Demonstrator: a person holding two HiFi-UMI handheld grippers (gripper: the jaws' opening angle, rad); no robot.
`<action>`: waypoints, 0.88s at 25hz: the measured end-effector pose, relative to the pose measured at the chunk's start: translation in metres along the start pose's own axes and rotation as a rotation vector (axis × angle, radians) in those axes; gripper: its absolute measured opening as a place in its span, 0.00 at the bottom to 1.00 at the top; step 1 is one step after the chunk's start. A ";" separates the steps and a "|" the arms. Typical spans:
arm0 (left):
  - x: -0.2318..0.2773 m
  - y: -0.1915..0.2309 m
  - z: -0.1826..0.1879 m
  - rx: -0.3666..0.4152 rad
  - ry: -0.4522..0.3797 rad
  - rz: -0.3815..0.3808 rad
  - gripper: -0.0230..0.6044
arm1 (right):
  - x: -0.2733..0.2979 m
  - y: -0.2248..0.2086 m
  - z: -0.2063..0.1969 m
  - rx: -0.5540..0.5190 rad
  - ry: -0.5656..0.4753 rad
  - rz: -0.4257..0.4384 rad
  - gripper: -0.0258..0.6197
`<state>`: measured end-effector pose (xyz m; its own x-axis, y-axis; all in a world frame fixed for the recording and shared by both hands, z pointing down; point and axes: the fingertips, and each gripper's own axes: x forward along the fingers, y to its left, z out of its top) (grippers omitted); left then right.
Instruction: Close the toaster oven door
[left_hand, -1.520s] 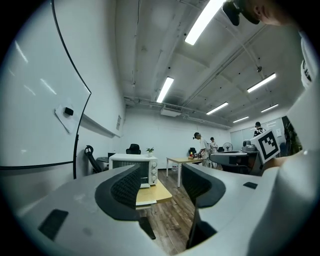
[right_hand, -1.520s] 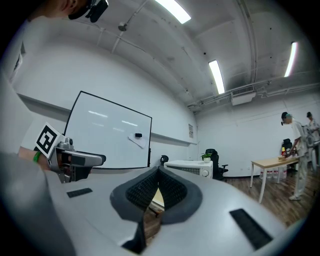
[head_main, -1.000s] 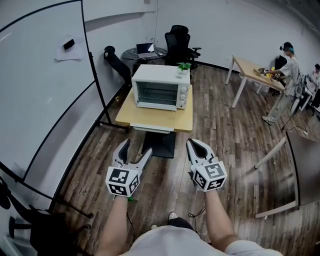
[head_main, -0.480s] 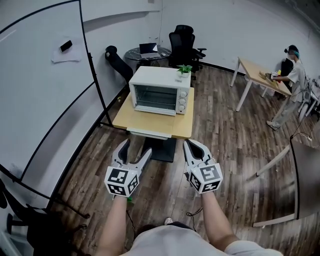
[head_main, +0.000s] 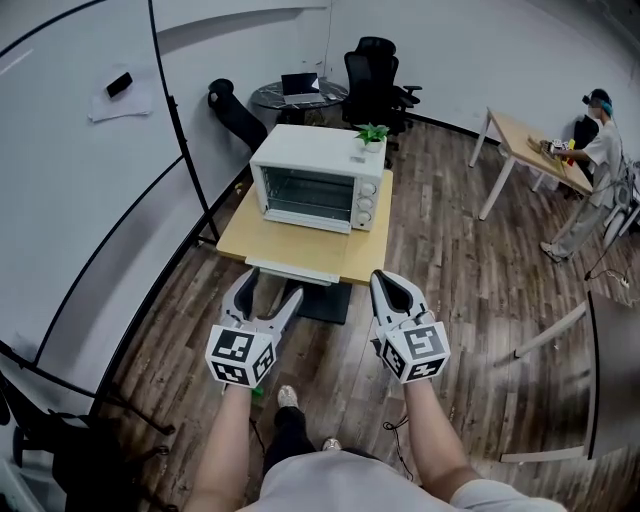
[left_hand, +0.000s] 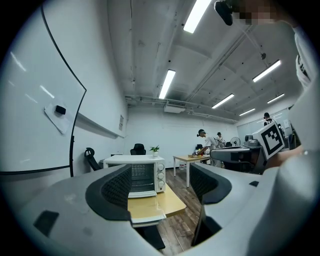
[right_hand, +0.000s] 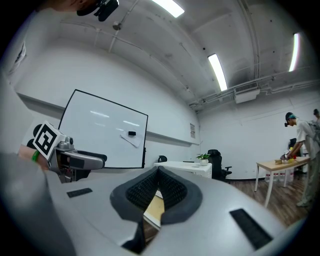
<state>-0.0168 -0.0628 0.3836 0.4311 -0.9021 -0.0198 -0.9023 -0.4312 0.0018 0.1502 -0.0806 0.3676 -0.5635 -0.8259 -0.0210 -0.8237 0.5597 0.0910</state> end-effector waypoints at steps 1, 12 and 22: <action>0.007 0.005 -0.003 -0.001 0.002 0.000 0.57 | 0.008 -0.004 -0.002 0.000 0.001 -0.001 0.04; 0.100 0.079 -0.026 -0.031 0.019 -0.062 0.57 | 0.113 -0.038 -0.022 -0.006 0.036 -0.048 0.04; 0.169 0.152 -0.036 -0.061 0.033 -0.141 0.57 | 0.203 -0.053 -0.027 -0.022 0.083 -0.136 0.04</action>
<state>-0.0804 -0.2814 0.4164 0.5543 -0.8322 0.0092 -0.8310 -0.5528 0.0619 0.0815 -0.2796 0.3849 -0.4387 -0.8974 0.0477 -0.8901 0.4412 0.1144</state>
